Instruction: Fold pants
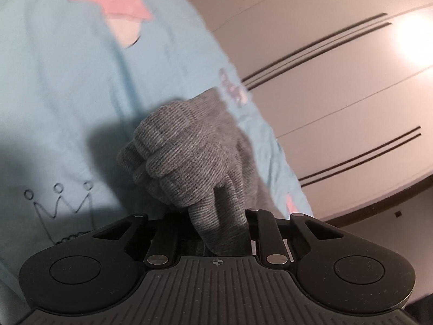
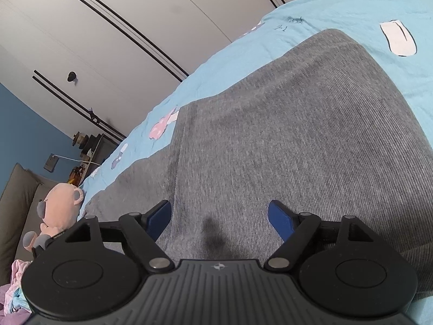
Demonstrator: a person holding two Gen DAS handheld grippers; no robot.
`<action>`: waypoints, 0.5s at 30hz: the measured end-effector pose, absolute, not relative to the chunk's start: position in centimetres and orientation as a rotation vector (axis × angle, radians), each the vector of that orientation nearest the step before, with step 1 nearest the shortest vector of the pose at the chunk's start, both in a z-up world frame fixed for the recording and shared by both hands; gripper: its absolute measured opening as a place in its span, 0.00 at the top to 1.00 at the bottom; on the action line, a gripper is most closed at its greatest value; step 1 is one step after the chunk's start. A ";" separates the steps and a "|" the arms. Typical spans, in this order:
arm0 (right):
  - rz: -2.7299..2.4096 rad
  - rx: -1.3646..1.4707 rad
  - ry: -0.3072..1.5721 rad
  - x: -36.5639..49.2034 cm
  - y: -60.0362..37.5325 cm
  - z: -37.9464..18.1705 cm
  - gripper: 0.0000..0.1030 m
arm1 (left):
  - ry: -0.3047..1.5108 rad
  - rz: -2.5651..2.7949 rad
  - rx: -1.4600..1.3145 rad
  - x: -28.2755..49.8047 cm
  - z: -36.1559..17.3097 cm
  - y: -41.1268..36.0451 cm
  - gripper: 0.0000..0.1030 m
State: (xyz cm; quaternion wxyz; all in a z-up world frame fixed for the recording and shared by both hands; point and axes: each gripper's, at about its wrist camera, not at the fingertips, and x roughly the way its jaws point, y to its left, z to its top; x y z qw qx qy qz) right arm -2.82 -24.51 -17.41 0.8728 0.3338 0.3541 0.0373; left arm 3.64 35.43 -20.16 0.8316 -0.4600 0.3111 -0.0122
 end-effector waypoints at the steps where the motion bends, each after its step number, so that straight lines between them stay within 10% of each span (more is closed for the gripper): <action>1: 0.078 0.703 0.739 -2.8 -24.6 -17.4 0.23 | 0.643 -0.029 -0.957 3.5 -19.4 35.1 0.82; 15: -0.031 0.813 0.582 -5.5 -27.7 -14.7 0.23 | 0.527 -0.086 -0.566 4.0 -8.6 26.7 0.83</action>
